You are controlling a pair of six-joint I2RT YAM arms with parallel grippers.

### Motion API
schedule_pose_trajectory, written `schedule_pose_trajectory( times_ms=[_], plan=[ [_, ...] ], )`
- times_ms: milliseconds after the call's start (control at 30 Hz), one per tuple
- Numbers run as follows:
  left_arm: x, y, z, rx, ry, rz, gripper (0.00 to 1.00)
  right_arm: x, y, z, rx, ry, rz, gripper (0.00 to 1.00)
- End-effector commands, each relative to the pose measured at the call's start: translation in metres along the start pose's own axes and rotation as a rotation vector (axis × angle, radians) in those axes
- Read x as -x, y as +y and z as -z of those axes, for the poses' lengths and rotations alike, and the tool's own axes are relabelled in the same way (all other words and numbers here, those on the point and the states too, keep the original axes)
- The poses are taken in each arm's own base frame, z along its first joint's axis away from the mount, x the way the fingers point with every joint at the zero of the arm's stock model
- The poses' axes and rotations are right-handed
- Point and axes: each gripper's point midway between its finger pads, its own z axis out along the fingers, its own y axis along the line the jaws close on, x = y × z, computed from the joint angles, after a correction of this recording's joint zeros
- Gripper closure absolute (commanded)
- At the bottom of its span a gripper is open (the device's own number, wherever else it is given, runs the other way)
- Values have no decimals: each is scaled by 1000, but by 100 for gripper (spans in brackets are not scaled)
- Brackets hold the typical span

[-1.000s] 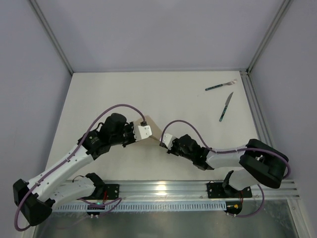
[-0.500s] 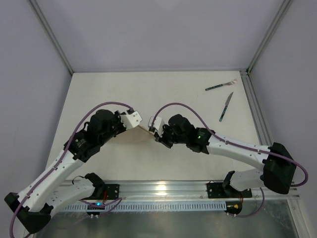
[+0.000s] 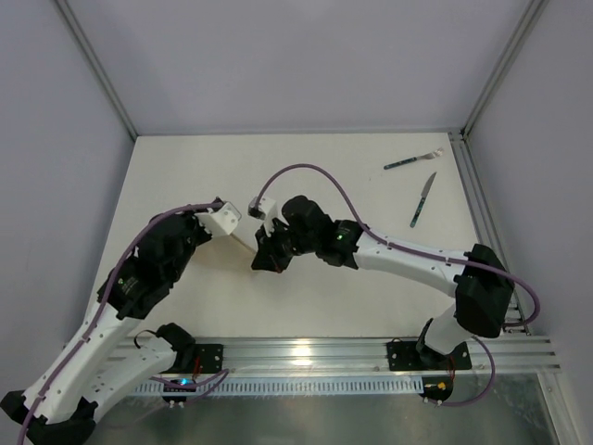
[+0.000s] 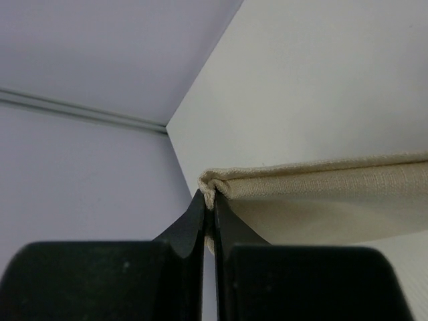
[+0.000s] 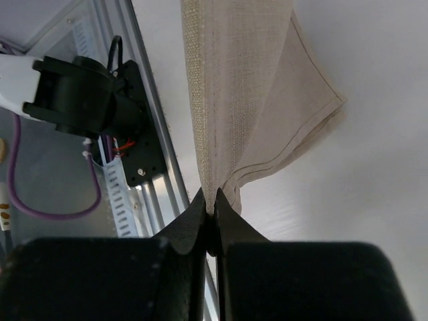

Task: Fold the napkin into a case and place the utensils inside
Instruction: Turn over the upper triangle folded napkin at the center of the board.

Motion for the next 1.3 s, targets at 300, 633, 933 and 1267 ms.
schedule_pose_trajectory(
  times_ms=[300, 633, 933, 1267],
  plan=[
    [-16, 87, 30, 374, 165, -91, 100, 54, 107, -51, 344, -15, -171, 96],
    [5, 16, -46, 80, 92, -199, 100, 25, 76, -50, 427, -73, -378, 96],
    [30, -100, -156, -307, 4, -197, 100, -57, -39, -20, 198, -116, -652, 96],
    [42, -183, -234, -540, 11, -95, 97, -135, -95, 2, 52, -124, -884, 96]
  ],
)
